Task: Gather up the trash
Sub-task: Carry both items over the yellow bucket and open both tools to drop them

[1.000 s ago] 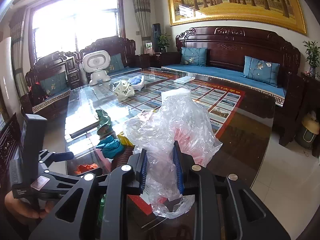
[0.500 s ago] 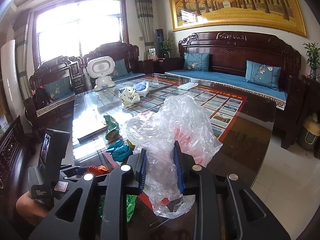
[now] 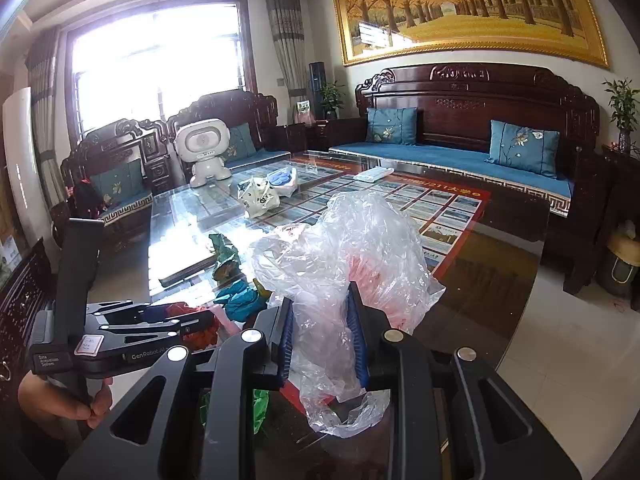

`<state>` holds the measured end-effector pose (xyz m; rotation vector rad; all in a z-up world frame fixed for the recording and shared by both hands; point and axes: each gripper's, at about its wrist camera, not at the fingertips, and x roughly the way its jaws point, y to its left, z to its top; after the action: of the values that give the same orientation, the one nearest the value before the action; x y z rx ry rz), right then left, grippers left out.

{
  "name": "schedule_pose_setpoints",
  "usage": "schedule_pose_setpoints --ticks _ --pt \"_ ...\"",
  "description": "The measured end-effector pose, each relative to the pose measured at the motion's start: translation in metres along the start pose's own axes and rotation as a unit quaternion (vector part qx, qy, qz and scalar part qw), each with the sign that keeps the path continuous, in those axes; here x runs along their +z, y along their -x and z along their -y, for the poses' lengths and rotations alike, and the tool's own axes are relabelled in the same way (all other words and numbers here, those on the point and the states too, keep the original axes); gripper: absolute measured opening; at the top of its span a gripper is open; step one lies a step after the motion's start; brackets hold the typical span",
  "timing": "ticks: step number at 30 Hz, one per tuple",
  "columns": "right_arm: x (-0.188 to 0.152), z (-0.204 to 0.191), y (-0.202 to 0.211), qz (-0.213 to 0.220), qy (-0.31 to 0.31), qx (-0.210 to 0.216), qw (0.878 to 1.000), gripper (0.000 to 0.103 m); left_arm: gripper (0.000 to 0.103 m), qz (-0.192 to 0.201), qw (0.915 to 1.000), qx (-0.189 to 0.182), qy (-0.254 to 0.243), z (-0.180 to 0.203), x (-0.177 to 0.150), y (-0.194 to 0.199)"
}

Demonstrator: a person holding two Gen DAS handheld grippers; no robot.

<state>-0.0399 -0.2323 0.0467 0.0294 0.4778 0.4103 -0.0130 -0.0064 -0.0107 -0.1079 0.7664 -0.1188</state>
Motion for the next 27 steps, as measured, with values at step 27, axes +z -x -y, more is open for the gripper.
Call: schedule_pose_setpoints --ticks 27 --pt "-0.091 0.176 0.11 -0.032 -0.128 -0.179 0.975 0.024 0.043 -0.059 0.9649 -0.183 -0.18 0.286 -0.014 -0.063"
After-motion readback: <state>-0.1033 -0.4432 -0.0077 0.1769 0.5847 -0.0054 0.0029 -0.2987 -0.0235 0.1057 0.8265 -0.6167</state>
